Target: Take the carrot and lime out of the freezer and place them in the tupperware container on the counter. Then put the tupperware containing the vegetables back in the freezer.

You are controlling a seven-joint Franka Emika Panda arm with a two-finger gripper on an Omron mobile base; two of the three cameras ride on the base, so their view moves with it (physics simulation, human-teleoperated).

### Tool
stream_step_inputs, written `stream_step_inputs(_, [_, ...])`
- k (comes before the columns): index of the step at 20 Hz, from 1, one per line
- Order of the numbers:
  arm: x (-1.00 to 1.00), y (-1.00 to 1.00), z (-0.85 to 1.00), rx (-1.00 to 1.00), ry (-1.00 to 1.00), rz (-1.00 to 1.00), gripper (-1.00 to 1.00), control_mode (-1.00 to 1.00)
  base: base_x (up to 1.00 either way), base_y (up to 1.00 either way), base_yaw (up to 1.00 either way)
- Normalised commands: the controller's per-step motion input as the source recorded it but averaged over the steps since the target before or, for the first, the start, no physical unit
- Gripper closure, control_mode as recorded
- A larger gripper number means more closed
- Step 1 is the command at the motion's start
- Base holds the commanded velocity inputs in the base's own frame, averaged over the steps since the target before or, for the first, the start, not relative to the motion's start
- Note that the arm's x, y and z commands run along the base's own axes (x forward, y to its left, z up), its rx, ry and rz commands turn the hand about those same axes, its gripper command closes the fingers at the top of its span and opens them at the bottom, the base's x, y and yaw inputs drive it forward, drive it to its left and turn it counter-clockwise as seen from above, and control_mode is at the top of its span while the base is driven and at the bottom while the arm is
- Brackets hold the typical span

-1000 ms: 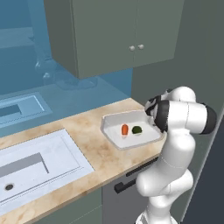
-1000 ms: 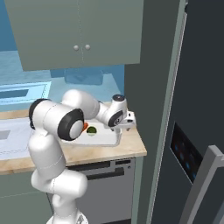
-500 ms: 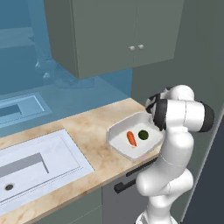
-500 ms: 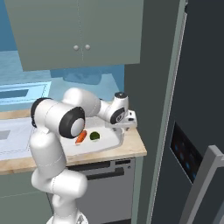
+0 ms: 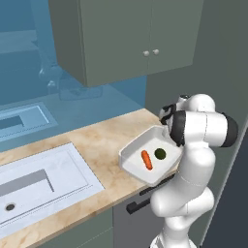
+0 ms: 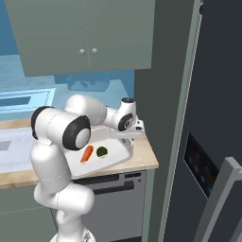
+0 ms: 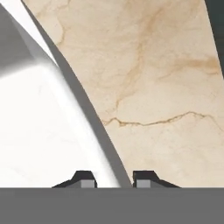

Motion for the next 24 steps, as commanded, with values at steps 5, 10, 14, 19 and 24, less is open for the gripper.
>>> stream_step_inputs(5, [-0.30, 0.08, -0.02, 0.06, 0.13, -0.06, 1.00, -1.00, 0.00, 0.00, 0.00])
stream_step_inputs(10, [-0.35, 0.01, 0.14, 0.17, 0.01, -0.17, 1.00, -1.00, 0.00, 0.00, 0.00])
stream_step_inputs(14, [-0.46, 0.04, 0.23, 0.23, 0.00, -0.21, 1.00, -1.00, 0.00, 0.00, 0.00])
stream_step_inputs(19, [-0.58, 0.14, 0.41, 0.16, 0.00, -0.18, 1.00, -1.00, 0.00, 0.00, 0.00])
stream_step_inputs(24, [-0.61, 0.13, 0.60, 0.05, 0.00, -0.12, 1.00, -1.00, 0.00, 0.00, 0.00])
